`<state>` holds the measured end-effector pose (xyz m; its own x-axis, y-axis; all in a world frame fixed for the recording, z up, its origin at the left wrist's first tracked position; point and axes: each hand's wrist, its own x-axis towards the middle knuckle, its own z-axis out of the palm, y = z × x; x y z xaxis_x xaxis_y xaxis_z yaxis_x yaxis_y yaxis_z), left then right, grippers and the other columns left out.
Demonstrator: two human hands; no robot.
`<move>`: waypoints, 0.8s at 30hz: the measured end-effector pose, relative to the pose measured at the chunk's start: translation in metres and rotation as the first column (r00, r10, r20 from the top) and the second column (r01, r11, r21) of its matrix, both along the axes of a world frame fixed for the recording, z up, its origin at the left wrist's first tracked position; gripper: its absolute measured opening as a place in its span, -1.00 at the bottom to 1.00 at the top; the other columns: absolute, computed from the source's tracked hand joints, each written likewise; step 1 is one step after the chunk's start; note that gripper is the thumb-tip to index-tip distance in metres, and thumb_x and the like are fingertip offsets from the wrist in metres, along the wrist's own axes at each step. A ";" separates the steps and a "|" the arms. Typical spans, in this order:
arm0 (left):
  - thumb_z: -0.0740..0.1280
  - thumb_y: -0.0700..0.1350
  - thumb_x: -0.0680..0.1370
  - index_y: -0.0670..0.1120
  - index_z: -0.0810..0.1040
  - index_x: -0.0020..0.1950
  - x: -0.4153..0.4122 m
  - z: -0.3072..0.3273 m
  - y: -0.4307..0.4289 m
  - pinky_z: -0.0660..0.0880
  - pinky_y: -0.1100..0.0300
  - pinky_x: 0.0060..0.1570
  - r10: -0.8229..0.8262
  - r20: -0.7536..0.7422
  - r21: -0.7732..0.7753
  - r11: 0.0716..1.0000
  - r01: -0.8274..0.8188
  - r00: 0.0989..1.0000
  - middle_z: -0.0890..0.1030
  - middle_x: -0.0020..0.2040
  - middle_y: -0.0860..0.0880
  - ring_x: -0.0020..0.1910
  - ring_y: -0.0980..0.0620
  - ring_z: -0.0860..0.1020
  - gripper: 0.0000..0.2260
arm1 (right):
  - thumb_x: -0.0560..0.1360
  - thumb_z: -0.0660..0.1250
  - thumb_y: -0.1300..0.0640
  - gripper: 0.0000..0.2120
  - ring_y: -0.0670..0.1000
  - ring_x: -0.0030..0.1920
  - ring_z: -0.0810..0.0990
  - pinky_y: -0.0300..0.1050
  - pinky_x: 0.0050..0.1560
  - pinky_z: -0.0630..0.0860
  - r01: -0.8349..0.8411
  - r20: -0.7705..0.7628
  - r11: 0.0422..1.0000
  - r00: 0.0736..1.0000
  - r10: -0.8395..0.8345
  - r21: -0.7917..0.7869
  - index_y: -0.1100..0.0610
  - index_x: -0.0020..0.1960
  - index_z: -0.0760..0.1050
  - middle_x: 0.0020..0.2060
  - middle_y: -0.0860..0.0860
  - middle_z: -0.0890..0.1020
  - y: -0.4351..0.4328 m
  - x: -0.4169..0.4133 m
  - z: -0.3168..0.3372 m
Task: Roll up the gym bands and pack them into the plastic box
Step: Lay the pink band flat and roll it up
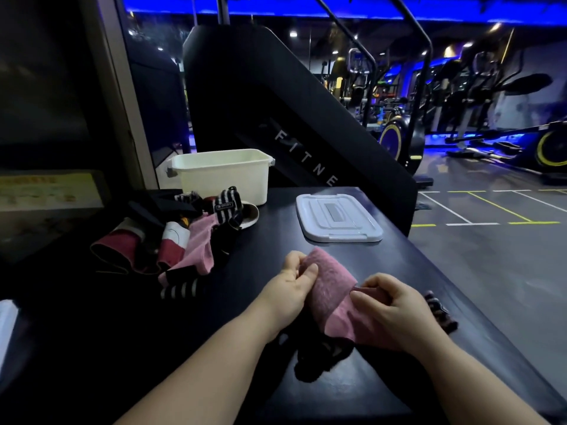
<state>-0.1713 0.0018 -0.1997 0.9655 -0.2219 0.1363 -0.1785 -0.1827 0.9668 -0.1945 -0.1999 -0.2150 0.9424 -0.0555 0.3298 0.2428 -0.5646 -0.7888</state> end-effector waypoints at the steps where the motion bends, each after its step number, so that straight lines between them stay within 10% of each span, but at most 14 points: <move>1: 0.20 0.12 0.60 0.02 0.38 0.06 0.001 -0.002 -0.001 0.42 0.07 0.12 0.016 0.002 0.028 0.999 -0.016 1.000 0.53 -0.17 0.10 -0.13 0.11 0.49 -0.81 | 0.39 0.50 -0.01 -0.85 -0.23 -0.34 0.50 -0.35 -0.24 0.42 -0.013 -0.015 0.999 1.000 0.014 0.047 -0.03 -0.26 0.56 -0.38 -0.18 0.62 0.000 0.000 0.002; 6: 0.23 0.06 0.63 0.06 0.39 0.13 0.004 -0.006 -0.013 0.41 0.12 0.17 -0.006 0.014 0.152 0.988 0.004 1.000 0.54 -0.01 0.03 -0.04 0.07 0.50 -0.87 | 0.45 0.37 -0.21 -0.65 -0.19 -0.29 0.51 -0.34 -0.21 0.43 -0.099 -0.098 0.934 0.985 0.141 0.343 0.10 -0.17 0.60 -0.33 -0.13 0.62 0.000 -0.003 0.008; 14: 0.23 0.33 0.40 0.11 0.29 0.25 0.005 0.000 -0.017 0.45 0.05 0.26 0.040 -0.069 0.307 0.952 -0.017 0.997 0.55 0.21 -0.06 0.16 -0.03 0.55 -0.49 | 0.41 0.50 0.13 -0.90 -0.27 -0.27 0.58 -0.44 -0.17 0.47 -0.056 -0.114 0.977 0.990 0.081 0.204 -0.01 -0.14 0.60 -0.28 -0.14 0.67 -0.001 0.001 0.003; 24: 0.19 0.28 0.56 -0.01 0.48 0.11 0.002 0.015 -0.024 0.42 0.10 0.15 0.001 -0.058 0.325 0.946 0.018 0.998 0.58 0.03 -0.01 0.04 0.01 0.53 -0.62 | 0.49 0.41 0.23 -0.92 -0.10 -0.21 0.54 -0.24 -0.14 0.47 -0.163 -0.084 0.922 0.975 0.204 0.352 0.11 -0.04 0.57 -0.26 -0.02 0.63 -0.007 0.000 0.001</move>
